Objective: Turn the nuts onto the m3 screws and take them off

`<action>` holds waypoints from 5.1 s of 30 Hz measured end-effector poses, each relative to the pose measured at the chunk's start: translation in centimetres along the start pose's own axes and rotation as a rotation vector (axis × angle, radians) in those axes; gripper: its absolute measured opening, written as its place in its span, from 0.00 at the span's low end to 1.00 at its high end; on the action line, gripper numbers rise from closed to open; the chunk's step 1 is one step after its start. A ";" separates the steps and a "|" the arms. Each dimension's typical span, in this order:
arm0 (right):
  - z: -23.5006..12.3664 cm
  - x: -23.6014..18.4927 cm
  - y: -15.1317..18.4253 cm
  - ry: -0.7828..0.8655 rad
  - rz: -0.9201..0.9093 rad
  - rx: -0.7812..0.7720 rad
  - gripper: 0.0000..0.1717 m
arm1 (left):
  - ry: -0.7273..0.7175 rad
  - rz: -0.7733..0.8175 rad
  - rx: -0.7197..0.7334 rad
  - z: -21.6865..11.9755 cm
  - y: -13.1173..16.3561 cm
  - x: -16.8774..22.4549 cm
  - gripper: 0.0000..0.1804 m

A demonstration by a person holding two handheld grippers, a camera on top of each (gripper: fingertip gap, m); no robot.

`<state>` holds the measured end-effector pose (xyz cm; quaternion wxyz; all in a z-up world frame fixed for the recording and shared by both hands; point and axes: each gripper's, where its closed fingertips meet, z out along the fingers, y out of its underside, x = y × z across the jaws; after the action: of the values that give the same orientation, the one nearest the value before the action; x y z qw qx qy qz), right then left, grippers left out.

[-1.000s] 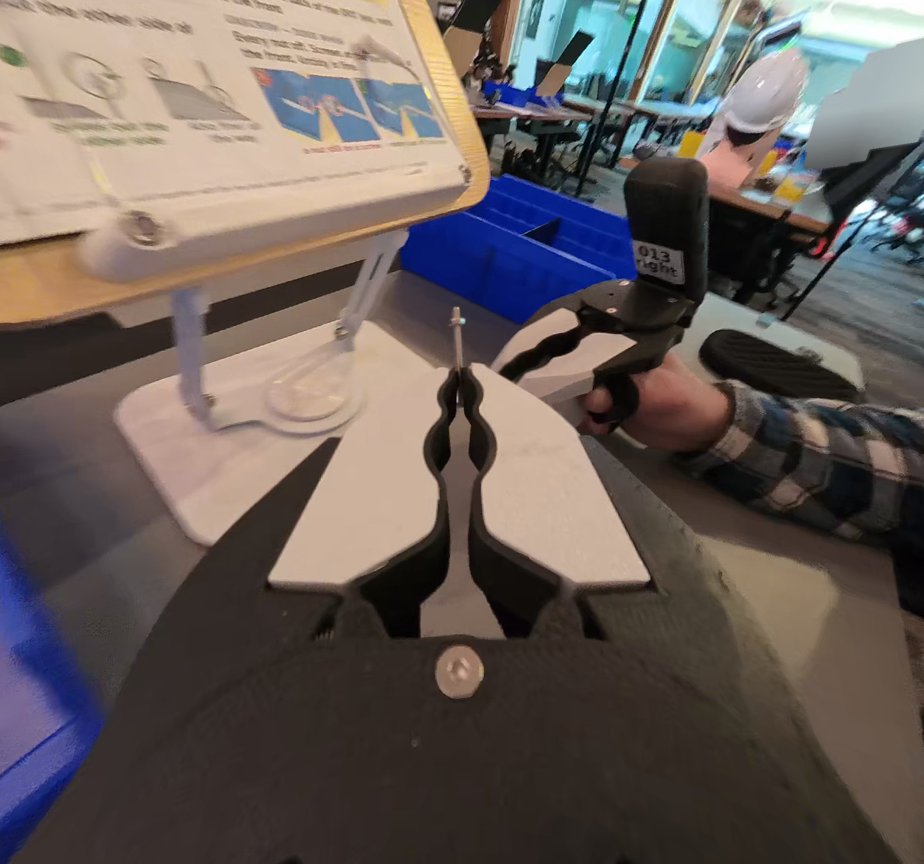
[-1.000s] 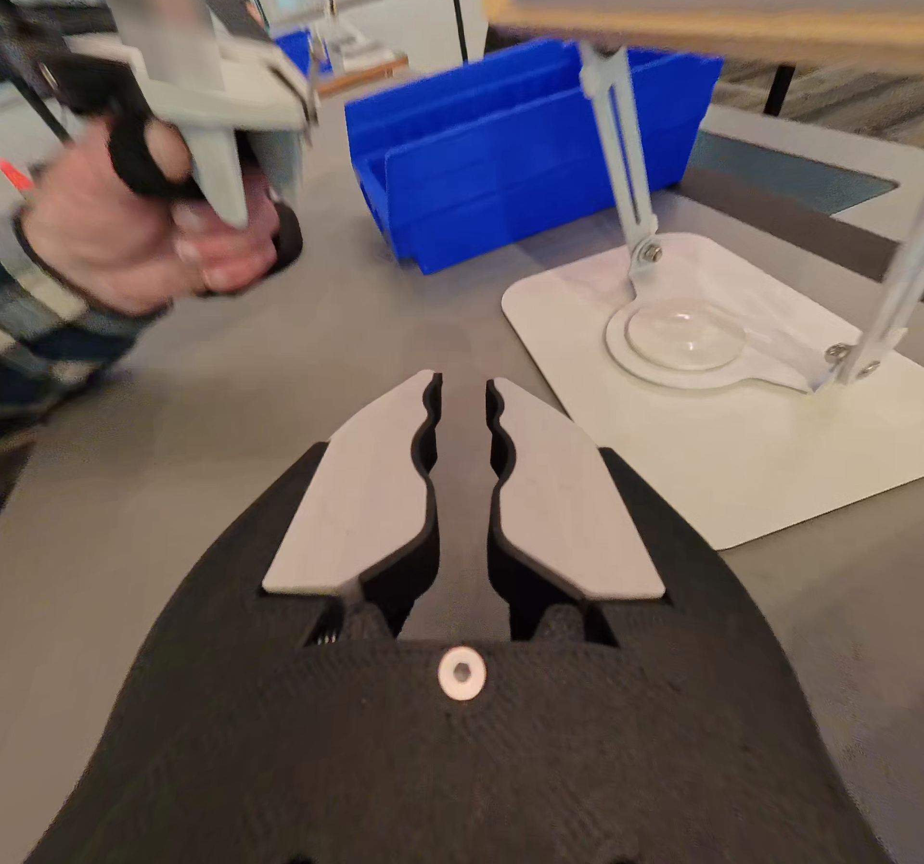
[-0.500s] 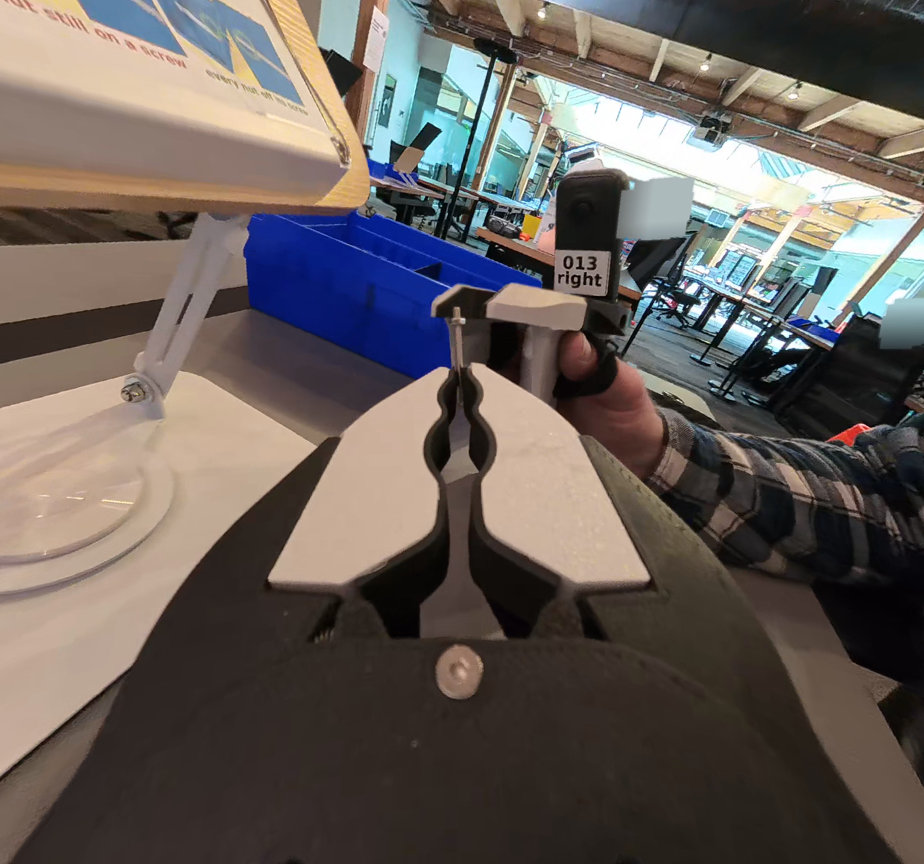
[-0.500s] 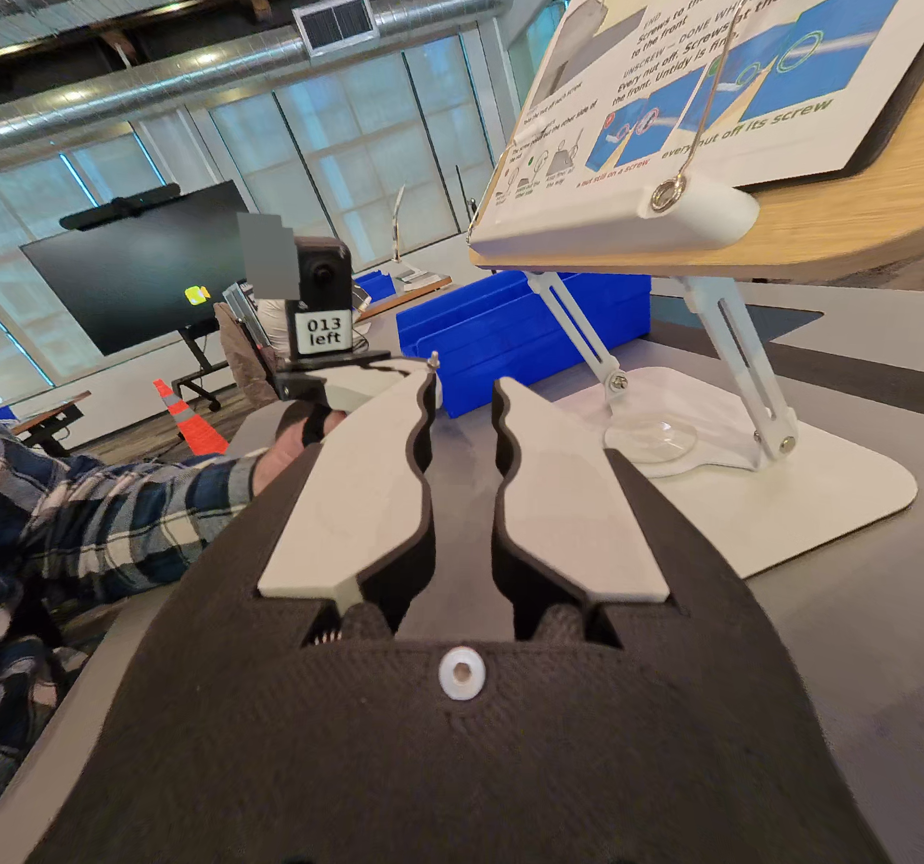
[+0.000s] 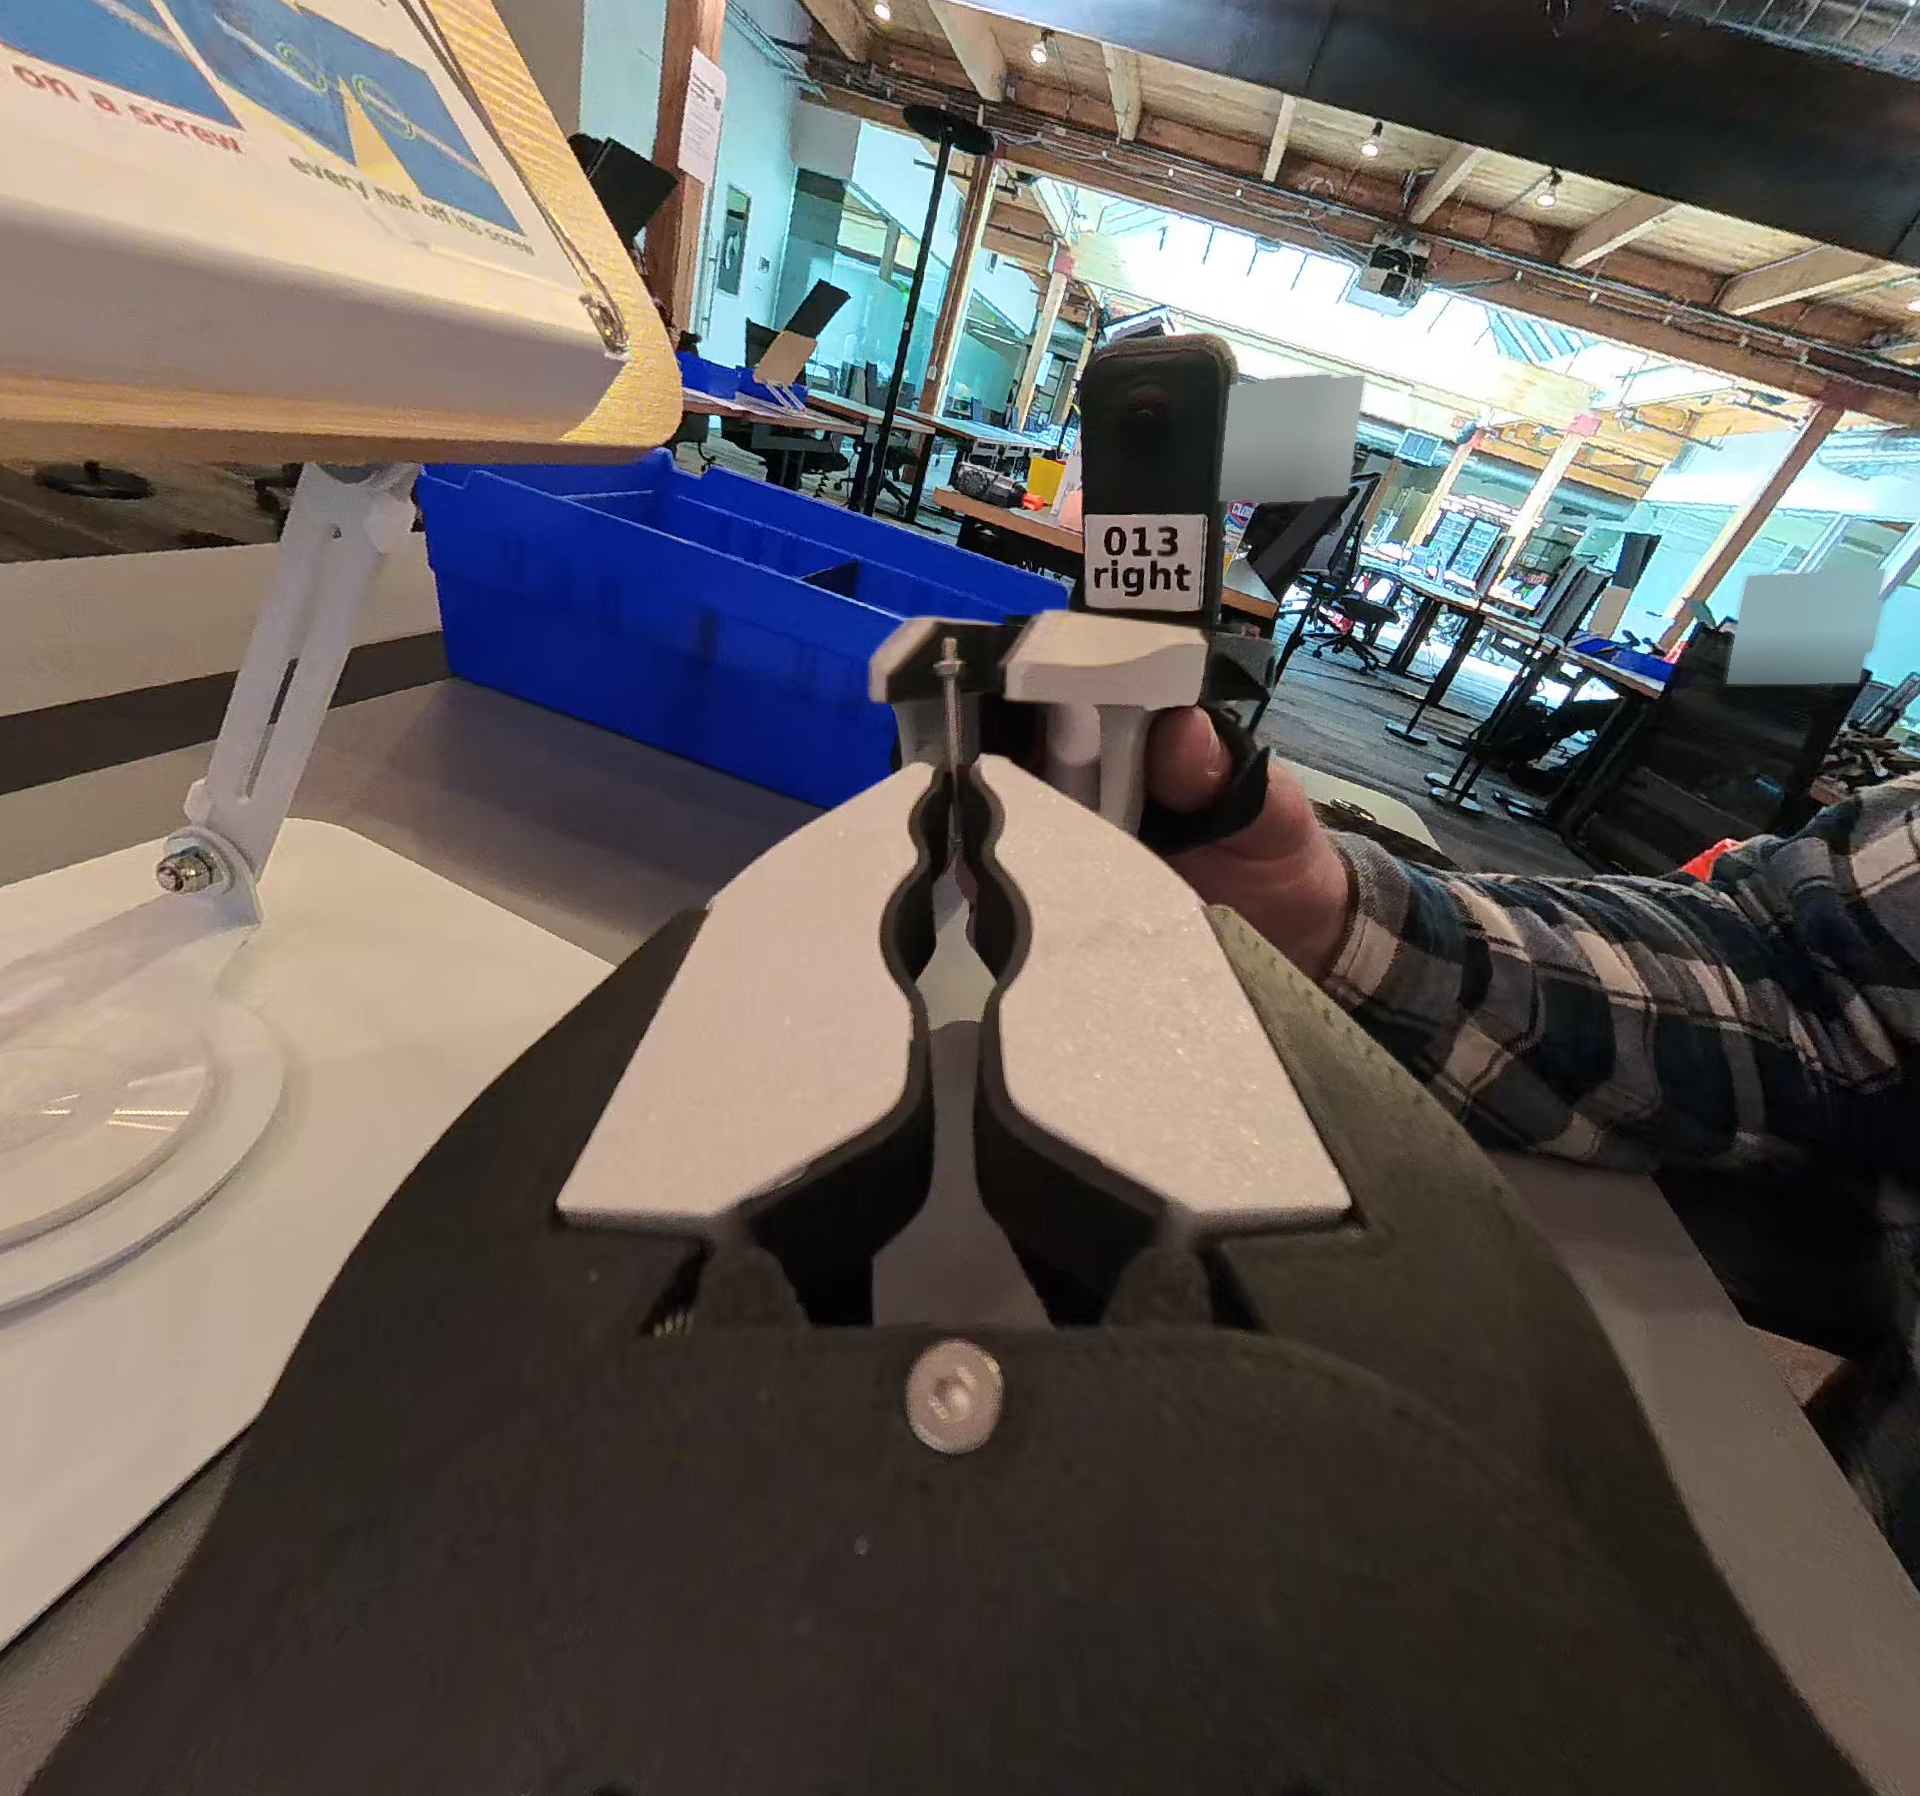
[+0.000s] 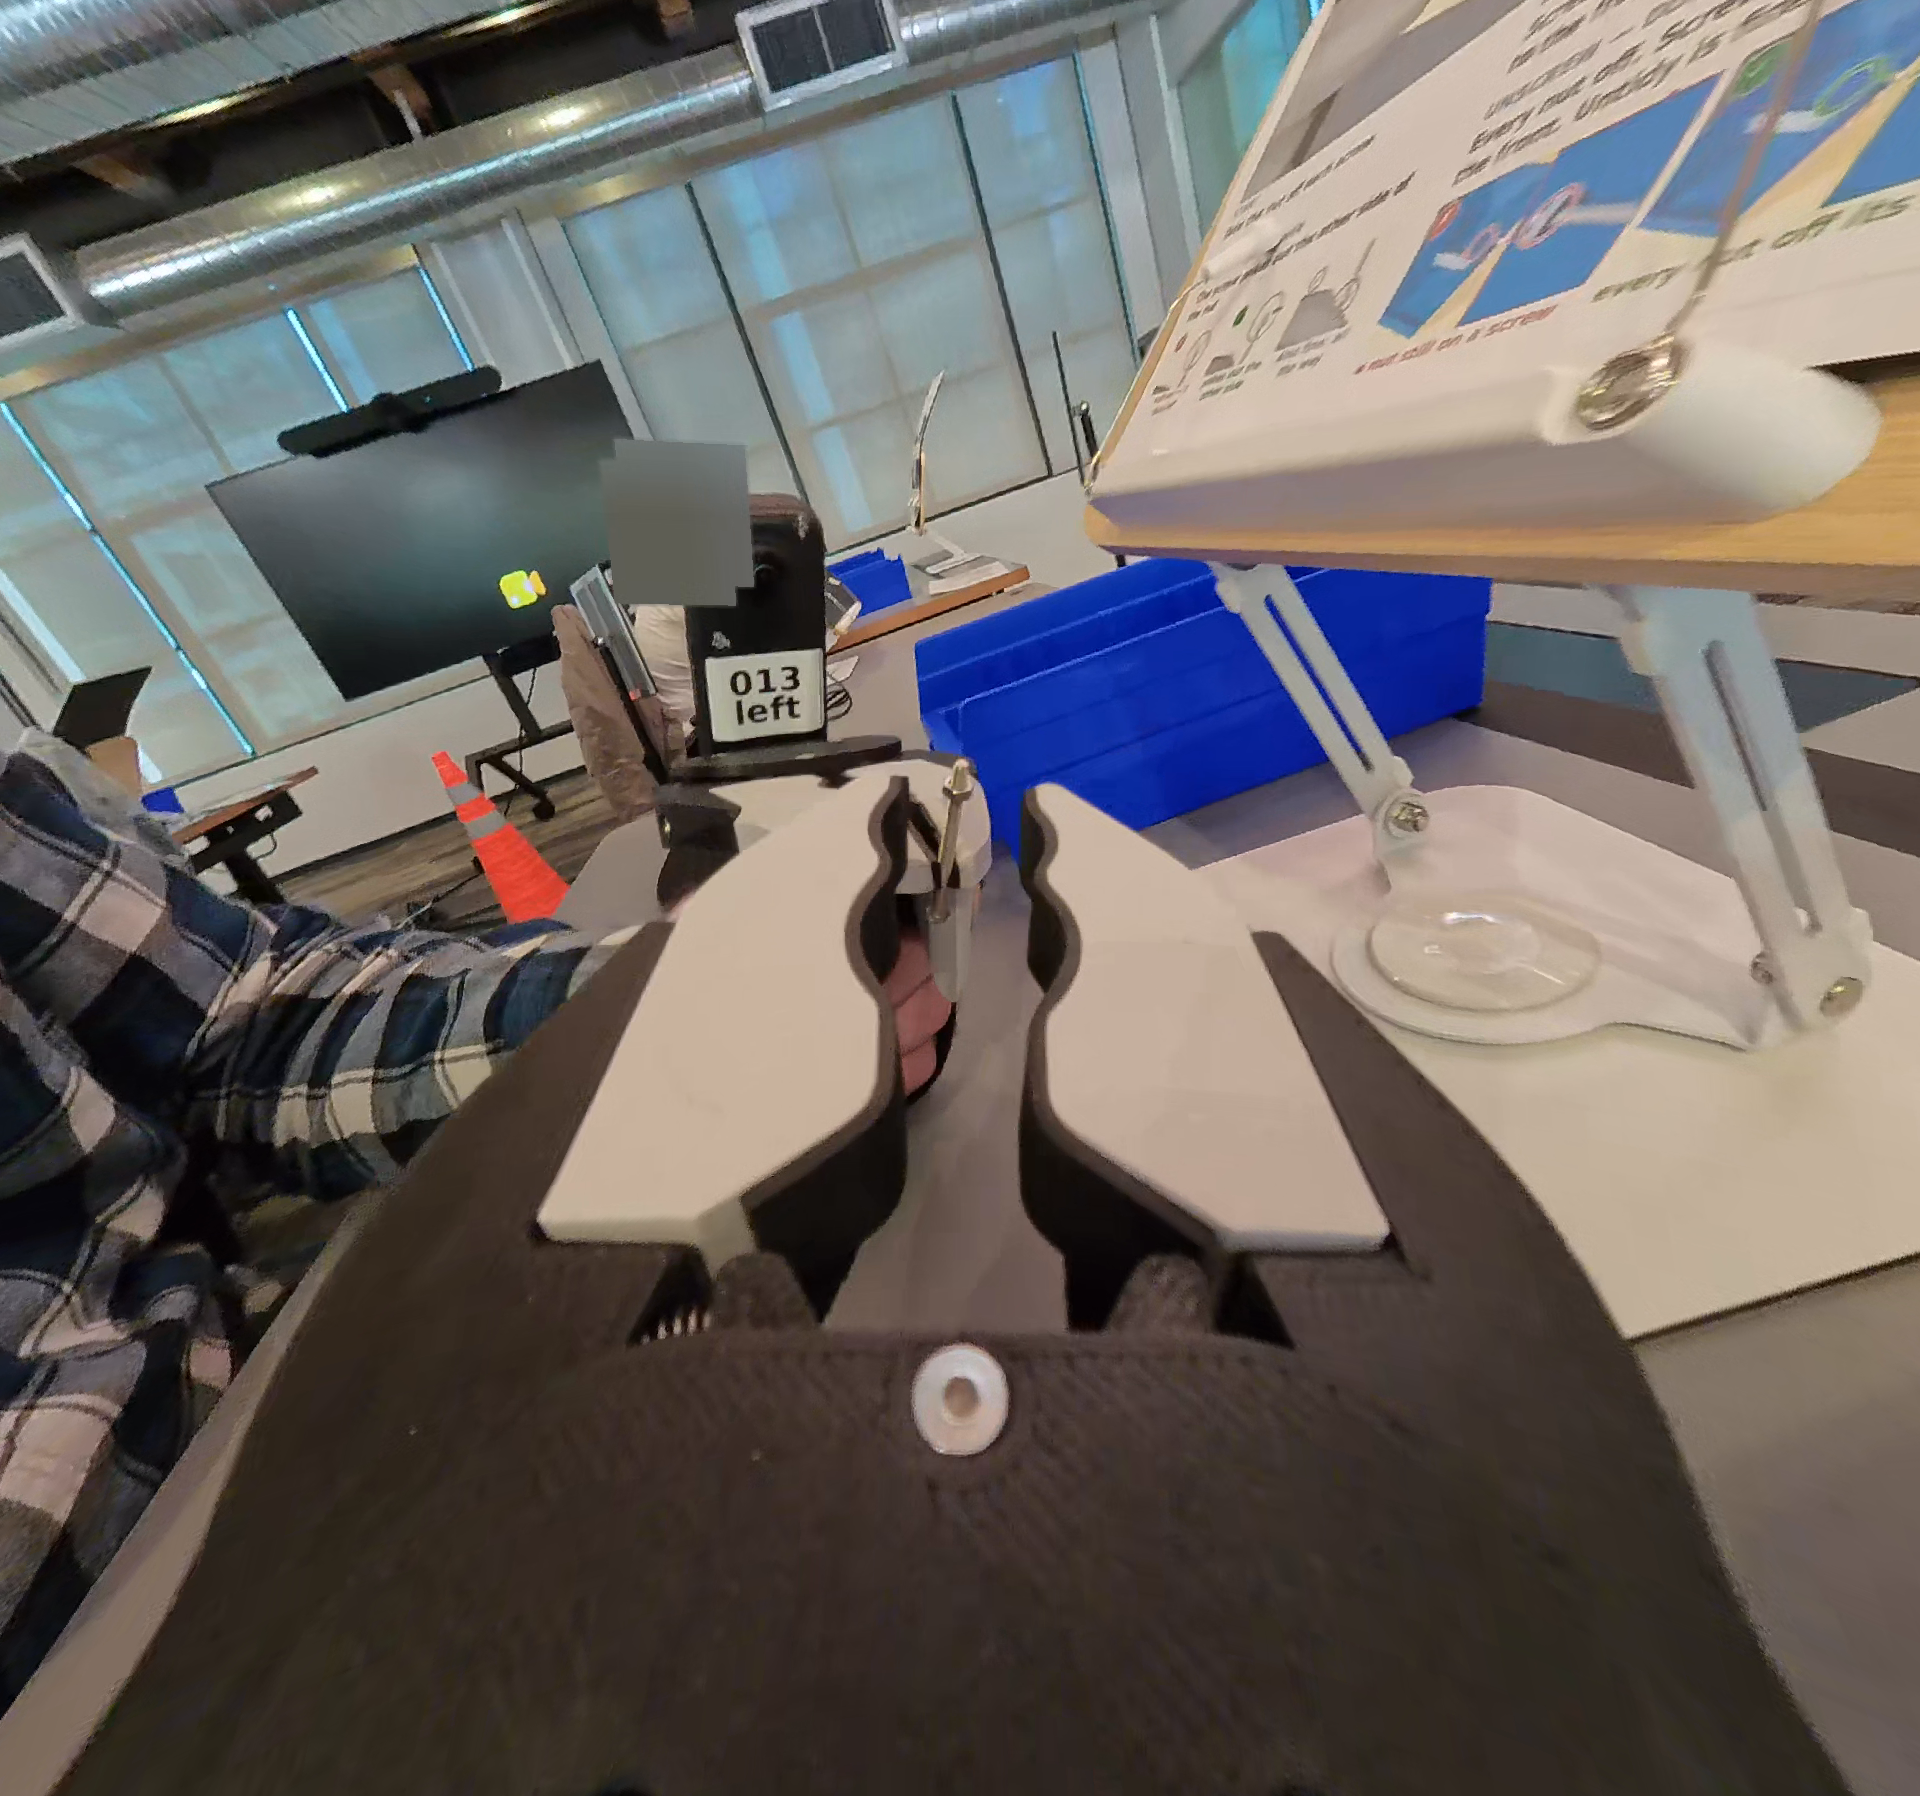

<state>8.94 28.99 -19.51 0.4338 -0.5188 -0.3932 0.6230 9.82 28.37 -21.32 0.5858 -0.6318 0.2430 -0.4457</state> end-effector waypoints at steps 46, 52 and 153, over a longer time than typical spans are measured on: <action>1.1 -1.1 1.3 0.004 -0.151 -0.133 0.26 | 0.000 0.190 -0.231 0.6 2.6 1.1 0.02; 1.2 -0.7 1.5 0.025 -0.143 -0.136 0.25 | 0.004 0.207 -0.230 0.7 2.6 1.4 0.02; -1.3 -0.7 -2.2 -0.052 -0.076 0.036 0.23 | 0.078 0.200 -0.080 -0.3 -0.5 3.2 0.02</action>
<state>10.56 29.11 -17.39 0.4561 -0.4790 -0.4126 0.6264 11.04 25.66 -20.01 0.5918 -0.6094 0.3450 -0.3993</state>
